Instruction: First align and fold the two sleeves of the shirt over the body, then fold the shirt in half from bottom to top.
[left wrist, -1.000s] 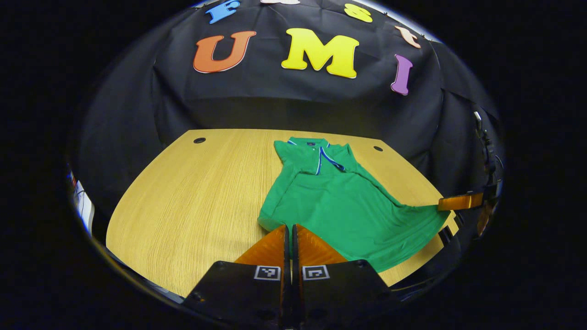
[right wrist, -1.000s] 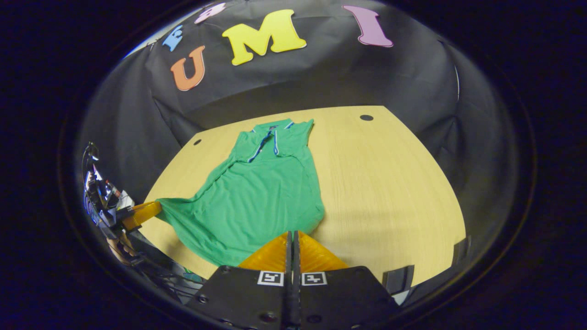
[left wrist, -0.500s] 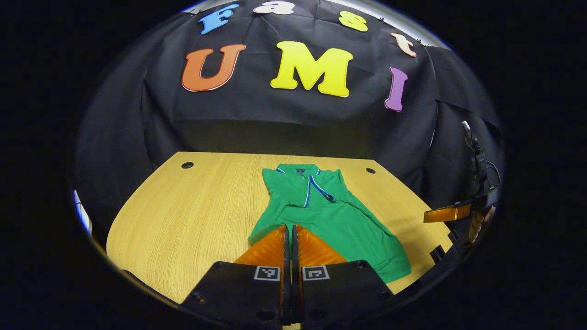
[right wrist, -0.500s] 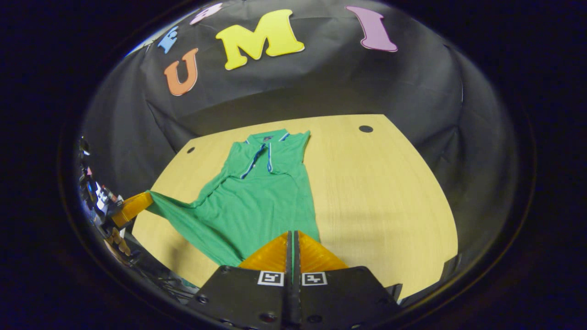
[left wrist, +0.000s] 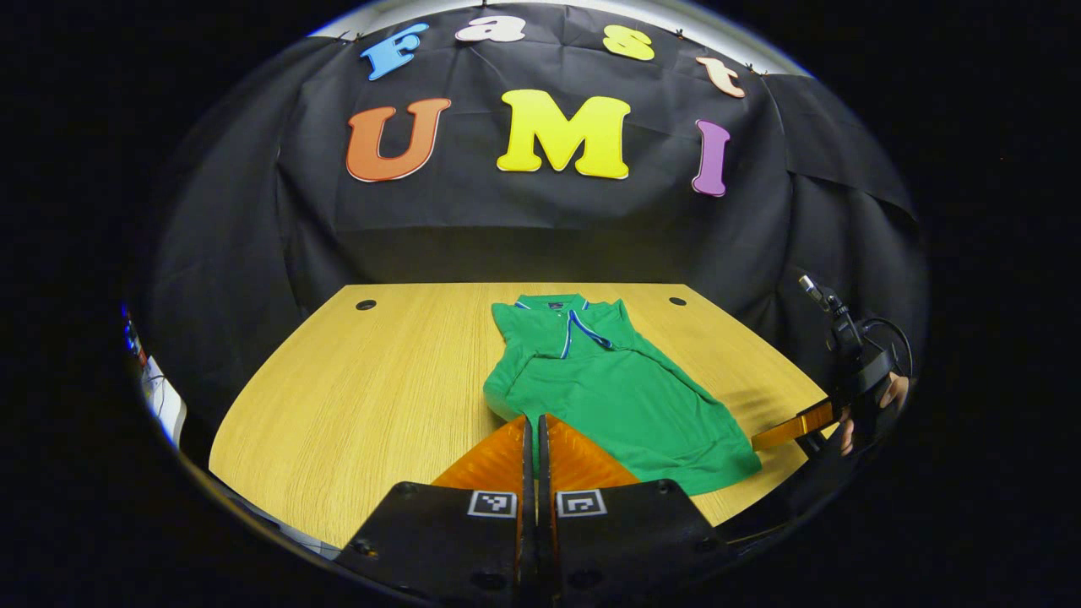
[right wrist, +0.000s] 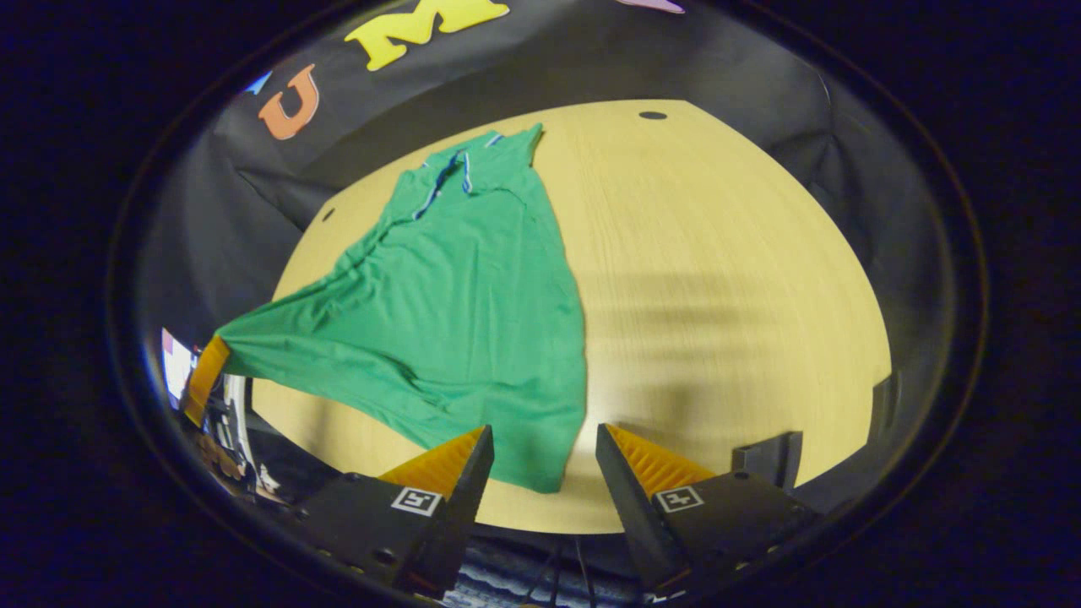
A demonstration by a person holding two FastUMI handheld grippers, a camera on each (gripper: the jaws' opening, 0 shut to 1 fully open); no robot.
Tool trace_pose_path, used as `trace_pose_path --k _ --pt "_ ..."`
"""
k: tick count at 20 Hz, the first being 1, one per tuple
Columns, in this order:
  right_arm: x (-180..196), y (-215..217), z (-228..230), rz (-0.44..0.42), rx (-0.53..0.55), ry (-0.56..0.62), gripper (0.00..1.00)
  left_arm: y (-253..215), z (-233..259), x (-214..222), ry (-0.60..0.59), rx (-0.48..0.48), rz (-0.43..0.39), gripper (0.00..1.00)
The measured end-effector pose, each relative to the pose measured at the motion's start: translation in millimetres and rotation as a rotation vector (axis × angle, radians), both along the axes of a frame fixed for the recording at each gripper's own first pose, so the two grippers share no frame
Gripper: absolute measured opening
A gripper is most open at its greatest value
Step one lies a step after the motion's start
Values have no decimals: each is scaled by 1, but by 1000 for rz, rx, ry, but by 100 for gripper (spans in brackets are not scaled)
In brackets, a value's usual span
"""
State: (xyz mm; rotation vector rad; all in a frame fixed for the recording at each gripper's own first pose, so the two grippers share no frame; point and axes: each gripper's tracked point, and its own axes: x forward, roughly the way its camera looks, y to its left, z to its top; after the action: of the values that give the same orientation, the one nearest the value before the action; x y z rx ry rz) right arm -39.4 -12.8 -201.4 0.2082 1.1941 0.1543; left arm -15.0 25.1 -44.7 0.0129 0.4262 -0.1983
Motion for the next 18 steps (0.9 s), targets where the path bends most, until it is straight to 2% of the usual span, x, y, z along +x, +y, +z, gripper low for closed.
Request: trace_pose_path --k 6,7,8,10,11,12,14,15,16,18 --pt "-14 14 -21 -22 11 124 76 15 -19 -14 43 -50 31 3" --pt "-17 15 -25 -27 1 157 68 16 -21 -14 48 -57 35 3" --pt "-11 17 -23 -38 -4 144 73 15 -24 -15 51 -64 34 3" --pt "-10 16 -26 -45 -48 167 61 12 -28 -17 61 -70 25 3" --pt "-8 17 -27 -29 -73 170 64 11 -31 -18 66 -72 18 3" --pt "-5 13 -30 -3 -129 163 60 9 -33 -17 71 -73 14 4" --pt "-2 14 -30 14 -150 151 5 6 -37 -18 79 -74 4 3" --pt "-3 16 -37 15 -142 139 6 7 -36 -19 79 -75 4 3" --pt "-1 16 -28 20 -133 130 0 9 -36 -18 75 -76 8 3" --pt "-3 14 -29 26 -100 126 0 17 -36 -16 74 -81 22 3"
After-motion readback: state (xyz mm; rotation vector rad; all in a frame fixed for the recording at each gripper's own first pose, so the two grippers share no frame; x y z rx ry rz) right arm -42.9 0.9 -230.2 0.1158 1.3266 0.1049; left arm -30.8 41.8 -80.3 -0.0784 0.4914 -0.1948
